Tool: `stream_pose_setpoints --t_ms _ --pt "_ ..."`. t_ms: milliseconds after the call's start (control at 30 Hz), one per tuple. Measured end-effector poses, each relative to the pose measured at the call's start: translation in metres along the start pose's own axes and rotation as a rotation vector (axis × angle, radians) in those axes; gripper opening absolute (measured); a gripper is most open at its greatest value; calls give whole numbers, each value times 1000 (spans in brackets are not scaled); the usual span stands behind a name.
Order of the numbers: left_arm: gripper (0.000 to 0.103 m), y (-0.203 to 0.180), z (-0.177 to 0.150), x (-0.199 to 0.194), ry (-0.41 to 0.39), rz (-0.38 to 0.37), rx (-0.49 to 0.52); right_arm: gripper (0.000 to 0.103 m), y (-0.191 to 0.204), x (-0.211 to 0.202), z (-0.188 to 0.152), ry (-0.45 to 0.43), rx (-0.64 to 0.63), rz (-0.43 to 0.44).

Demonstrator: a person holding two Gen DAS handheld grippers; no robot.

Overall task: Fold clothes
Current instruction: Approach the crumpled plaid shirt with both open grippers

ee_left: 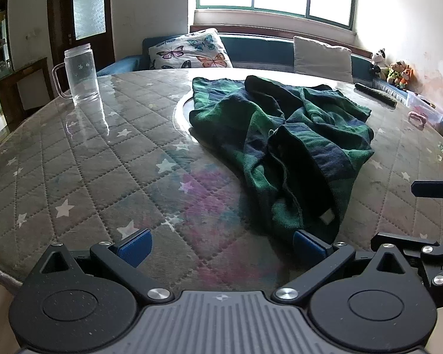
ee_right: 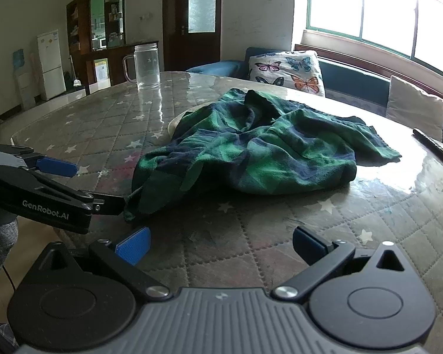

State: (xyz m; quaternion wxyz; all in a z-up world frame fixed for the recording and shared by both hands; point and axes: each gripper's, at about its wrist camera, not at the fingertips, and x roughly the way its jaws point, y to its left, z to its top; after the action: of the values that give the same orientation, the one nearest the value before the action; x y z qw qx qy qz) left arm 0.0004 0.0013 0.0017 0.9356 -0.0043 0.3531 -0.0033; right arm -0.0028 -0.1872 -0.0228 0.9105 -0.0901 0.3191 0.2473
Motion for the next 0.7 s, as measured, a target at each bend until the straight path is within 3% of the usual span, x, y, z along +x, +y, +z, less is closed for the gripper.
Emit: stream_pose_setpoints --t_ms 700 --pt "103 -2 13 5 -20 -4 -1 103 -3 13 14 24 -12 -1"
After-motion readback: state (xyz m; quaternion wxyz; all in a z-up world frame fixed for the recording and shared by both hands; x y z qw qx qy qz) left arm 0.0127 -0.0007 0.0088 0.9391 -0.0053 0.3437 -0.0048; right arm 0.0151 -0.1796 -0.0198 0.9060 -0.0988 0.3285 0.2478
